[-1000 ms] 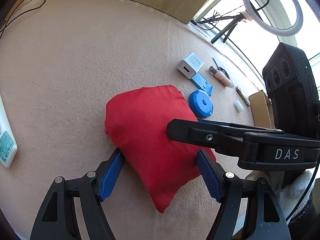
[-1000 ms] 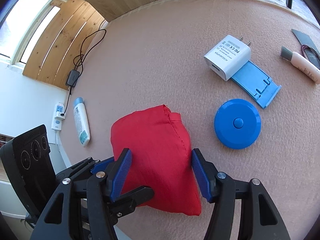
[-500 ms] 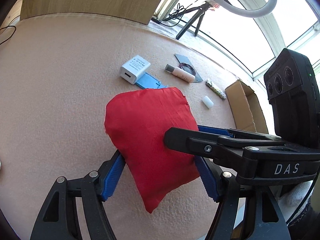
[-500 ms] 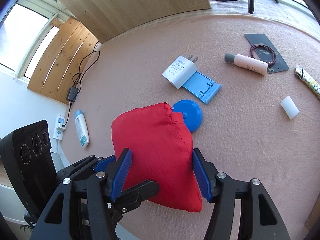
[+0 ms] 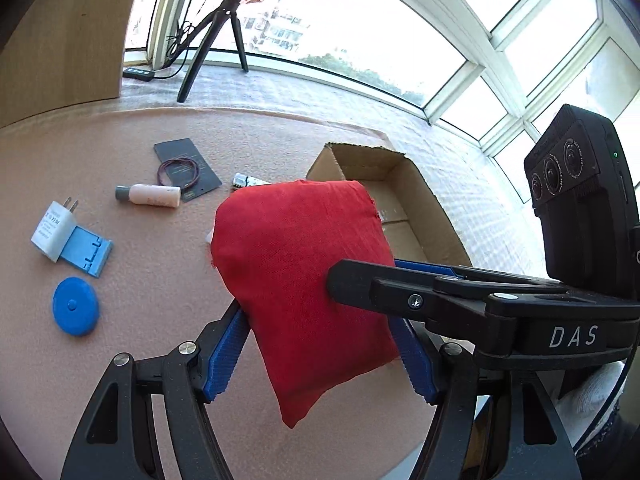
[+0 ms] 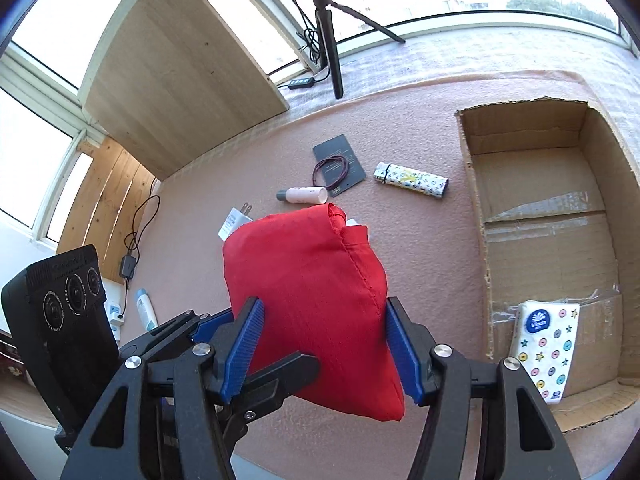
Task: Organize objects
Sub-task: 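Carry the red cushion with the right gripper into the box and release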
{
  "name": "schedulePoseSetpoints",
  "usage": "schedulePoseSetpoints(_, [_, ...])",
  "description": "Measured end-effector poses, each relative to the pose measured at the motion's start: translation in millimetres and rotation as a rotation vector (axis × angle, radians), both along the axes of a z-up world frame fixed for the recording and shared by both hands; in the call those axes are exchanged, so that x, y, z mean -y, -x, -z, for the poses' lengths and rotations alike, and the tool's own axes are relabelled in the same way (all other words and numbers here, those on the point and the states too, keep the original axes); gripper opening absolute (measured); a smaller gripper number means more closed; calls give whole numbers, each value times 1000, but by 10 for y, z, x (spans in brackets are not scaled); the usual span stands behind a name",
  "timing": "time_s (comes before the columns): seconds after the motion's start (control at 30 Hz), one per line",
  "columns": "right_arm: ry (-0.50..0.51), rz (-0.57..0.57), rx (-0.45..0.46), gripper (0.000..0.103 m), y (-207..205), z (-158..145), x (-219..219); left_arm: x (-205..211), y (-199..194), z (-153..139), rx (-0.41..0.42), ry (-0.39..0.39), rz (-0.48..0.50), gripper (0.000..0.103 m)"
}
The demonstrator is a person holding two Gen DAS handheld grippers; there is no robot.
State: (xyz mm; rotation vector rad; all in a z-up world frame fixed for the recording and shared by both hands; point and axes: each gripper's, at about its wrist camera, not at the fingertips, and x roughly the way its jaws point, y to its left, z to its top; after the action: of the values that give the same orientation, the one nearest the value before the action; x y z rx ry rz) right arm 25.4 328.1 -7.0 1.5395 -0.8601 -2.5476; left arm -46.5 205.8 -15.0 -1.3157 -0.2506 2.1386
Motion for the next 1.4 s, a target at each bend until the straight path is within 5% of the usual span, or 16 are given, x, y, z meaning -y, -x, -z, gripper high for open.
schedulePoseSetpoints(0.3, [-44, 129, -11, 57, -311, -91, -876, -1123, 134, -29, -16, -5, 123, 72])
schedulePoseSetpoints(0.6, [-70, 183, -16, 57, -344, -63, -1408, -1768, 286, 3, -17, 5, 160, 72])
schedulePoseSetpoints(1.03, [-117, 215, -13, 60, -378, -43, -1547, -1801, 310, -6, -47, 49, 151, 73])
schedulePoseSetpoints(1.4, [-76, 213, -51, 60, -423, -118, -1311, -1332, 195, -99, -64, 56, 96, 73])
